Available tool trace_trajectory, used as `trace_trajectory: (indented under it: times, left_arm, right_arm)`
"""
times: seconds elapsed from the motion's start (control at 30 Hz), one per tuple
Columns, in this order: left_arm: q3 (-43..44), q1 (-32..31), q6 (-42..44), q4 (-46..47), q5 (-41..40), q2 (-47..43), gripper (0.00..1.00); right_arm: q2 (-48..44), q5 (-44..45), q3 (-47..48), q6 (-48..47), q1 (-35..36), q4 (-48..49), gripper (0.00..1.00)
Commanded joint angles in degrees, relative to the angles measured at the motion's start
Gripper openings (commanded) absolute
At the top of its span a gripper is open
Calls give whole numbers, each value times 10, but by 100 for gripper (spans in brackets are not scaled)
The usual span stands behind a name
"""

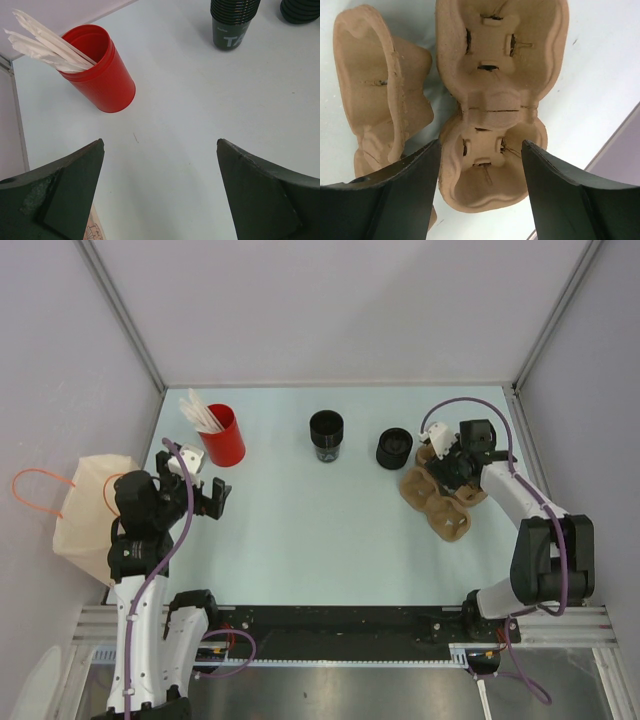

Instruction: Pack the takeout coffee

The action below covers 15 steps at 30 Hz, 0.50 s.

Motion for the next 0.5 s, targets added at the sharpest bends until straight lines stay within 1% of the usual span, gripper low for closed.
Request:
trace_trajectory:
  times: [0.0, 0.2, 0.27, 0.43, 0.47]
  left_arm:
    - [-1, 6, -7, 18, 13, -3, 99]
    - [-2, 6, -6, 18, 13, -3, 99]
    - [-3, 6, -7, 18, 13, -3, 99]
    - [-3, 6, -7, 18, 13, -2, 100]
    - [-3, 5, -7, 18, 13, -4, 99]
  right_arm:
    - [28, 15, 23, 11, -5, 18, 70]
    - [52, 31, 23, 10, -17, 37, 70]
    - [56, 60, 23, 8, -24, 58, 70]
    - [69, 90, 31, 7, -39, 115, 70]
    - [74, 96, 36, 9, -57, 120, 70]
